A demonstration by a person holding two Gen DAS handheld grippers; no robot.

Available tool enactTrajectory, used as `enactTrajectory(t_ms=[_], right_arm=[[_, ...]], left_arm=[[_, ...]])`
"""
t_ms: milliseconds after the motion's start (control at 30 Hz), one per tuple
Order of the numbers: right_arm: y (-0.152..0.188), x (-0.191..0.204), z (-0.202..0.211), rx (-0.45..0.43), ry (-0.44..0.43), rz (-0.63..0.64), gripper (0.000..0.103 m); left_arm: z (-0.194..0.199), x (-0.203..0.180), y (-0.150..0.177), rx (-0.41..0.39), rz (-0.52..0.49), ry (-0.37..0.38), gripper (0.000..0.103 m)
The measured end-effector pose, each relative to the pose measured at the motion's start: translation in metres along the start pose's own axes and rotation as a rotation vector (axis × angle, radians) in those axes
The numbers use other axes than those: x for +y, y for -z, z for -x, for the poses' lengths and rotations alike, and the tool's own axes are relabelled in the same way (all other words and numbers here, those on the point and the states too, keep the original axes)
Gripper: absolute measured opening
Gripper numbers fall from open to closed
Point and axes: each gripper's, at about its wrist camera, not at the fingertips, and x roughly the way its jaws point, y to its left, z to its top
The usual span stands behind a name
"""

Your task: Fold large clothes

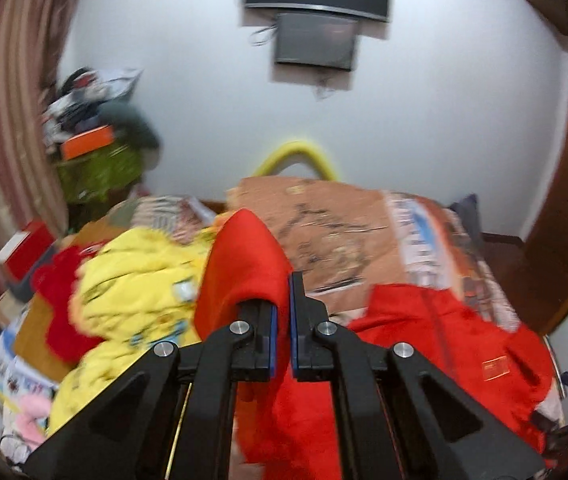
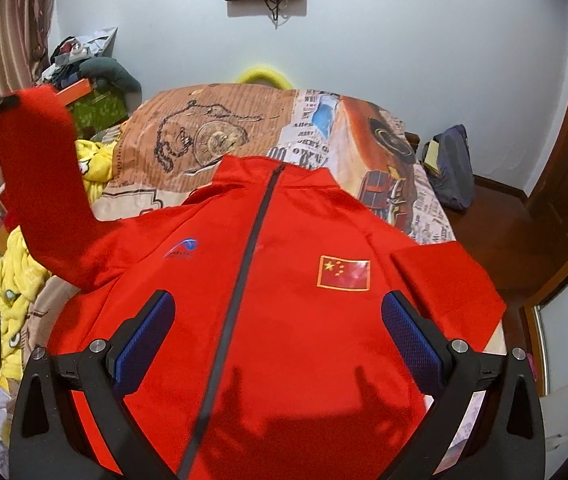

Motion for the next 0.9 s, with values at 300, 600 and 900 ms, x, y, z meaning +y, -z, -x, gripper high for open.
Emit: enactTrajectory(t_ms=[300, 600, 900], right_arm=[[0.011, -0.035, -0.009, 0.02, 0.03, -0.026, 0.103], [0.032, -0.072, -0.023, 0.084, 0.079, -0.067, 0.103], [0.041, -0.076, -0.022, 0.109, 0.109, -0.046, 0.103]], left_arm=[[-0.067, -0.135, 0.048, 0.173, -0.134, 0.159, 0.003], [-0.122, -0.233, 0.149, 0.424, -0.29, 0.262, 0.003], [-0.111, -0.244, 0.183, 0.553, -0.364, 0.33, 0.029]])
